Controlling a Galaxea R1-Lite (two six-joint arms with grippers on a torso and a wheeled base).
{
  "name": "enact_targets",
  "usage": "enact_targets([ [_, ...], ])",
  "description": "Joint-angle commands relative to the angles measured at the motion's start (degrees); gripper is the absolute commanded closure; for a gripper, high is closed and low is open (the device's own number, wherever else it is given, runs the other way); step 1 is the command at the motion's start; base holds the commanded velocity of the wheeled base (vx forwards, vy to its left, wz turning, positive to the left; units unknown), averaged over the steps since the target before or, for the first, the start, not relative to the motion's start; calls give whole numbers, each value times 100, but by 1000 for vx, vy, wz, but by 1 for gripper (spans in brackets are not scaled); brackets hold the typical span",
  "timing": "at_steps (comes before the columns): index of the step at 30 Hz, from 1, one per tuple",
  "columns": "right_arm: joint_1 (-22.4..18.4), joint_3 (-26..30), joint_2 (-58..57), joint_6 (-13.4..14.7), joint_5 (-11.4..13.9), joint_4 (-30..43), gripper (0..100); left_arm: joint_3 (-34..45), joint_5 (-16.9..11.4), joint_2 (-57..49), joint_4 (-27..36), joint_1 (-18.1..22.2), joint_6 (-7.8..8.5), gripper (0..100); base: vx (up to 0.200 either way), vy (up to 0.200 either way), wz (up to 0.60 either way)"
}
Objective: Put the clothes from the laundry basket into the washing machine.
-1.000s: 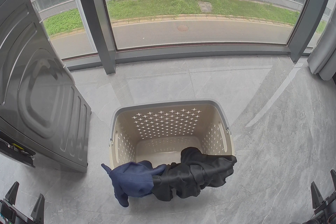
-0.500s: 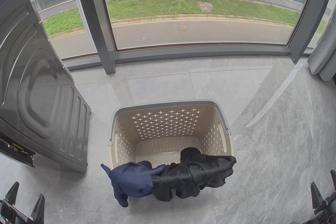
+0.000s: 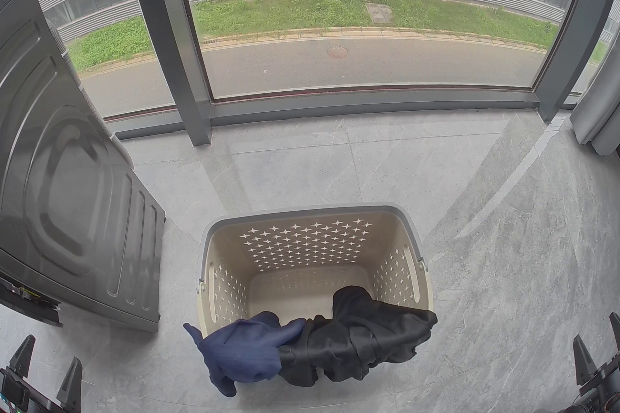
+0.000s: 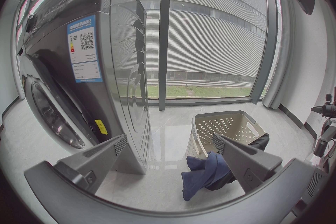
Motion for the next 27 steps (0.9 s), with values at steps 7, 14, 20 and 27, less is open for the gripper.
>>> enact_targets([
  [7,-4,101,-93,-2,-2,-1,0,101,2,-77,-1,0,-4,0,0,-143,0],
  [14,5,101,-93,-2,-2,-1,0,92,2,-77,-1,9,-4,0,0,0,0],
  [20,5,101,-93,-2,-2,-1,0,101,2,-77,-1,0,-4,0,167,0,0],
  [27,5,101,-93,-2,-2,-1,0,101,2,-77,-1,9,-4,0,200,0,0],
])
